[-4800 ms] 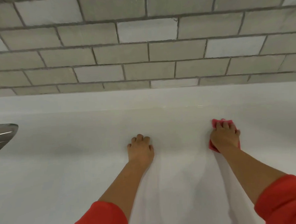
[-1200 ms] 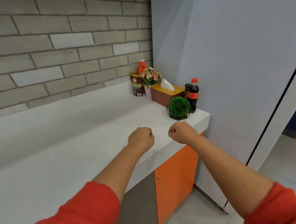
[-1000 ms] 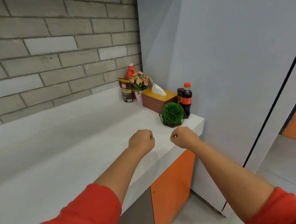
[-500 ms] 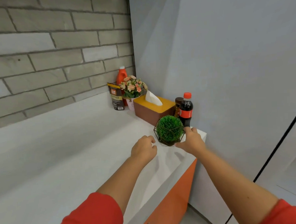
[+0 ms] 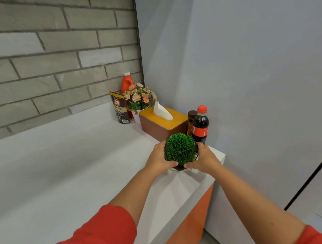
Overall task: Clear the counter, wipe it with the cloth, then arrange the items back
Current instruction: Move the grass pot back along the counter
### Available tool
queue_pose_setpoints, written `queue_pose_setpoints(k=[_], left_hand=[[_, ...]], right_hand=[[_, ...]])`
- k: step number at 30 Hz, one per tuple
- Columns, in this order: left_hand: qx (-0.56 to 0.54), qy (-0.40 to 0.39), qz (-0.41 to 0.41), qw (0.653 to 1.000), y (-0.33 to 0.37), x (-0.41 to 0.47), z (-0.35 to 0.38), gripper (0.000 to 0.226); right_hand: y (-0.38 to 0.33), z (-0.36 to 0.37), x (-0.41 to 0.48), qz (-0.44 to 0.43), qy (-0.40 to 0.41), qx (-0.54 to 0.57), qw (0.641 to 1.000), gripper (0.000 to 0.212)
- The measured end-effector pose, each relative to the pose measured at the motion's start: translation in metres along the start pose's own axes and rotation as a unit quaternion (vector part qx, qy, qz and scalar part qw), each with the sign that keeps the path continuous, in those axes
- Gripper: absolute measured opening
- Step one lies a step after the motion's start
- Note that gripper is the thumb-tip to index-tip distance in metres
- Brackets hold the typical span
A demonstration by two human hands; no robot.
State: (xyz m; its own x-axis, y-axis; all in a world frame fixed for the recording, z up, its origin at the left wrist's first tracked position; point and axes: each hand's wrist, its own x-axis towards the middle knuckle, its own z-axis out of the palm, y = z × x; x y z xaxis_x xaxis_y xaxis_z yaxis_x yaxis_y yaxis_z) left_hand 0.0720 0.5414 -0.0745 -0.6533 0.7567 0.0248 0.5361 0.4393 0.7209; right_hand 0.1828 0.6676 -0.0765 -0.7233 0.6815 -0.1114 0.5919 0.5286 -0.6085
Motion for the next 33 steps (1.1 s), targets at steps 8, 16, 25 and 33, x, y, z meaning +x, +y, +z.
queue_pose_setpoints(k=[8,16,25,33], left_hand=[[-0.026,0.049,0.008,0.998,-0.007,0.000,-0.002,0.069],[-0.024,0.092,-0.005,0.995,-0.023,-0.020,-0.036,0.069],[-0.009,0.170,-0.079,0.982,-0.072,-0.082,-0.123,0.073],[0.009,0.232,-0.140,0.963,-0.141,-0.133,-0.212,0.069]], right_hand=[[-0.007,0.001,-0.002,-0.011,-0.004,0.082,0.997,0.081],[-0.042,0.011,-0.012,-0.072,-0.026,0.078,0.994,0.080],[-0.138,0.059,-0.019,-0.181,-0.092,0.037,0.979,0.080],[-0.247,0.136,-0.023,-0.259,-0.158,0.036,0.952,0.079]])
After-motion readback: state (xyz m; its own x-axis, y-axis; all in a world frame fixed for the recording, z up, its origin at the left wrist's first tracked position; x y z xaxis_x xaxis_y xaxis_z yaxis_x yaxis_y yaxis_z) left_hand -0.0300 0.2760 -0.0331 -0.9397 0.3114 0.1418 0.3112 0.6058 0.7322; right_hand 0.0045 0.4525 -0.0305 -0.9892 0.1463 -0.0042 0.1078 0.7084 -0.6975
